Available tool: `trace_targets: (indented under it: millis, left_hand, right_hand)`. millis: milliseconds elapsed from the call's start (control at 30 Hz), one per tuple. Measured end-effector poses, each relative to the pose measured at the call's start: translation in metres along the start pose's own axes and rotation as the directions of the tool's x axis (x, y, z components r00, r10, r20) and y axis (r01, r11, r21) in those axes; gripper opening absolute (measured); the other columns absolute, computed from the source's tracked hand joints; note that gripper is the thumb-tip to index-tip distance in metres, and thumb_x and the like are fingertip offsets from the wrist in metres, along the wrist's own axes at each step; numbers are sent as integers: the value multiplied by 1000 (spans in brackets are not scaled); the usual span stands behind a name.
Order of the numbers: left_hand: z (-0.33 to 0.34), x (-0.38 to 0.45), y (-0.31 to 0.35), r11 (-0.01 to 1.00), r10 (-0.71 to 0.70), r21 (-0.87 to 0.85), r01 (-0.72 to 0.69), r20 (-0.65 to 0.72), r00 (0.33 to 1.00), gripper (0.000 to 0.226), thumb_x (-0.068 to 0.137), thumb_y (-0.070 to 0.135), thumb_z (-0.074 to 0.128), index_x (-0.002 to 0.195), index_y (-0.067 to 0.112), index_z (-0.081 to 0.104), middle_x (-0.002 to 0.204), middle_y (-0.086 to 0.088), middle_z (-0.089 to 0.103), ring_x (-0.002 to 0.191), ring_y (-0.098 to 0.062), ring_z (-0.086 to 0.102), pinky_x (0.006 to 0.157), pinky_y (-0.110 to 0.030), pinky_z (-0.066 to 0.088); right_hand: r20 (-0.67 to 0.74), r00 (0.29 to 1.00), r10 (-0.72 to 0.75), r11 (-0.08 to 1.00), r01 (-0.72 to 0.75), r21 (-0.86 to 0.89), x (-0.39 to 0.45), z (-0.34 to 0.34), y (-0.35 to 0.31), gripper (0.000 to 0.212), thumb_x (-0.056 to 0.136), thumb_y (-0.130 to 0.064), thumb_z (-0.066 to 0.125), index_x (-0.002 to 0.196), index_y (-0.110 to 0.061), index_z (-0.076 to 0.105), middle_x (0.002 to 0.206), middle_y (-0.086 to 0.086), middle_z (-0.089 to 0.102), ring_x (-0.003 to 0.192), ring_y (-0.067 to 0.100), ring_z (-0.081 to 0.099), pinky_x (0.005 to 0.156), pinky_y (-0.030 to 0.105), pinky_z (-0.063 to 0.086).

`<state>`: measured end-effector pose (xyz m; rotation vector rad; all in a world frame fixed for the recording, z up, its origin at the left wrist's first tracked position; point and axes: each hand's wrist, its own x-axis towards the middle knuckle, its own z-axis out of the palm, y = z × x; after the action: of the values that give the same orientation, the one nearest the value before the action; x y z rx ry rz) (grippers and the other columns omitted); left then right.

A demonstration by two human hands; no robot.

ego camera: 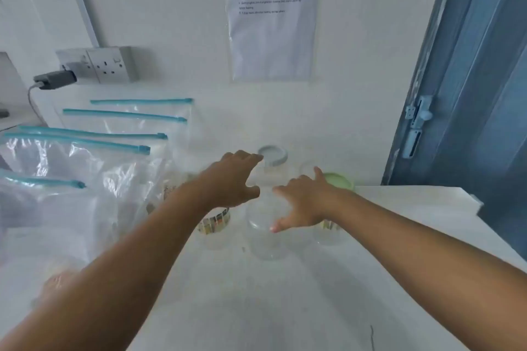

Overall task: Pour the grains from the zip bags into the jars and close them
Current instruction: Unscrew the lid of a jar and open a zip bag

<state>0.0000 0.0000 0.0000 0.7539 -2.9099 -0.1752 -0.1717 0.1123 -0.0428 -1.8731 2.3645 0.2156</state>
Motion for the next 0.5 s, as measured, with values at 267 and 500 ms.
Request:
trace_targets:
  millis: [267, 500]
  left_hand:
    - [46, -43, 6, 980, 24, -193, -44, -106, 994, 82, 95, 18, 60, 165, 26, 17, 163, 1, 30, 151, -24, 24, 119, -40, 29]
    - [93, -85, 6, 885, -65, -464, 37, -43, 997, 107, 90, 29, 70, 164, 33, -7, 165, 13, 10, 155, -13, 9, 123, -35, 21]
  right_hand:
    - [-124, 992, 19, 1000, -18, 10, 2, 23, -22, 104, 80, -87, 56, 156, -20, 30, 151, 5, 50, 145, 30, 39, 121, 67, -2]
    - [-12, 996, -86, 995, 86, 45, -17, 10, -6, 127, 65, -78, 79, 161, -33, 9, 153, -14, 48, 149, 17, 29, 123, 59, -7]
